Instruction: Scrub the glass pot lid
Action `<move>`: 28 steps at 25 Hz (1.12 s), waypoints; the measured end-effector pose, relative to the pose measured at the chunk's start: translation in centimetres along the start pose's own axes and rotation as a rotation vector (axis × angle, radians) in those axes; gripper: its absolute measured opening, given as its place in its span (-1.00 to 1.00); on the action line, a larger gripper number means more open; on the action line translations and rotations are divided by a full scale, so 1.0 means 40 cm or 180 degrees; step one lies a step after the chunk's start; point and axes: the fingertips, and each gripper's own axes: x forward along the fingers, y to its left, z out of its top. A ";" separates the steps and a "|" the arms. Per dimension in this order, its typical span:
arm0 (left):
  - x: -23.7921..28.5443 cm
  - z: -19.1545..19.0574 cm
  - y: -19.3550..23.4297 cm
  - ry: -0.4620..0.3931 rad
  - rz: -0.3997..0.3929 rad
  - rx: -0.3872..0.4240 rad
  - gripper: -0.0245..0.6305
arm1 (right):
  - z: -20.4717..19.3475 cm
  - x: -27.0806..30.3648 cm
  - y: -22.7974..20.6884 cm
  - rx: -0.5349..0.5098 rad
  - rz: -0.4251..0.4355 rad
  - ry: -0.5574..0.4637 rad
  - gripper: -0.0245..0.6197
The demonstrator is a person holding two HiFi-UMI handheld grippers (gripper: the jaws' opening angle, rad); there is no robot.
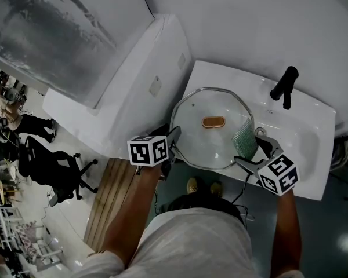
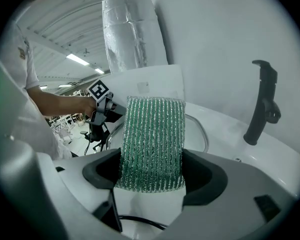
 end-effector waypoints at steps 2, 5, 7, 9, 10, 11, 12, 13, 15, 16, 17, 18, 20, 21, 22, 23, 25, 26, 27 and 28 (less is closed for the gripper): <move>-0.009 0.009 -0.015 -0.0038 -0.0015 0.0073 -0.34 | 0.023 -0.011 0.002 -0.0047 -0.0045 -0.0036 0.16; -0.034 0.033 -0.042 -0.0146 -0.0016 0.0217 -0.33 | 0.068 -0.033 0.008 -0.0126 -0.0119 -0.0140 0.16; -0.057 0.062 -0.064 -0.0286 -0.0047 0.0277 -0.33 | 0.105 -0.049 0.012 -0.0179 -0.0164 -0.0232 0.16; -0.083 0.096 -0.091 -0.0452 -0.0127 0.0297 -0.33 | 0.144 -0.064 0.015 -0.0227 -0.0203 -0.0331 0.16; -0.095 0.113 -0.105 -0.0531 -0.0173 0.0307 -0.33 | 0.163 -0.072 0.017 -0.0247 -0.0220 -0.0381 0.16; -0.107 0.129 -0.119 -0.0606 -0.0221 0.0323 -0.33 | 0.181 -0.079 0.019 -0.0267 -0.0236 -0.0432 0.16; -0.118 0.145 -0.134 -0.0680 -0.0267 0.0347 -0.33 | 0.199 -0.086 0.021 -0.0288 -0.0250 -0.0485 0.16; -0.129 0.161 -0.149 -0.0756 -0.0314 0.0378 -0.33 | 0.217 -0.093 0.023 -0.0309 -0.0261 -0.0543 0.16; -0.153 0.194 -0.186 -0.0934 -0.0434 0.0465 -0.34 | 0.256 -0.106 0.028 -0.0343 -0.0269 -0.0686 0.16; -0.167 0.213 -0.207 -0.1038 -0.0511 0.0519 -0.34 | 0.277 -0.114 0.030 -0.0348 -0.0275 -0.0768 0.16; -0.182 0.231 -0.230 -0.1148 -0.0594 0.0580 -0.35 | 0.298 -0.122 0.033 -0.0345 -0.0284 -0.0856 0.16; -0.197 0.249 -0.254 -0.1256 -0.0673 0.0650 -0.37 | 0.319 -0.130 0.036 -0.0337 -0.0293 -0.0953 0.16; -0.226 0.281 -0.298 -0.1455 -0.0809 0.0797 -0.45 | 0.363 -0.147 0.043 -0.0322 -0.0310 -0.1164 0.16; -0.240 0.295 -0.318 -0.1540 -0.0869 0.0856 -0.50 | 0.384 -0.155 0.047 -0.0320 -0.0316 -0.1269 0.16; -0.254 0.308 -0.336 -0.1616 -0.0924 0.0898 -0.55 | 0.405 -0.161 0.052 -0.0319 -0.0320 -0.1368 0.16; -0.267 0.321 -0.352 -0.1688 -0.0971 0.0926 -0.58 | 0.425 -0.166 0.056 -0.0319 -0.0320 -0.1462 0.16; -0.292 0.346 -0.377 -0.1823 -0.1030 0.0980 -0.64 | 0.463 -0.175 0.067 -0.0330 -0.0305 -0.1637 0.16; -0.304 0.356 -0.388 -0.1887 -0.1048 0.1023 -0.67 | 0.480 -0.180 0.074 -0.0345 -0.0294 -0.1715 0.16; -0.315 0.365 -0.397 -0.1947 -0.1058 0.1072 -0.70 | 0.495 -0.185 0.082 -0.0364 -0.0284 -0.1781 0.16; -0.326 0.373 -0.405 -0.2004 -0.1063 0.1119 -0.72 | 0.507 -0.189 0.090 -0.0383 -0.0276 -0.1837 0.16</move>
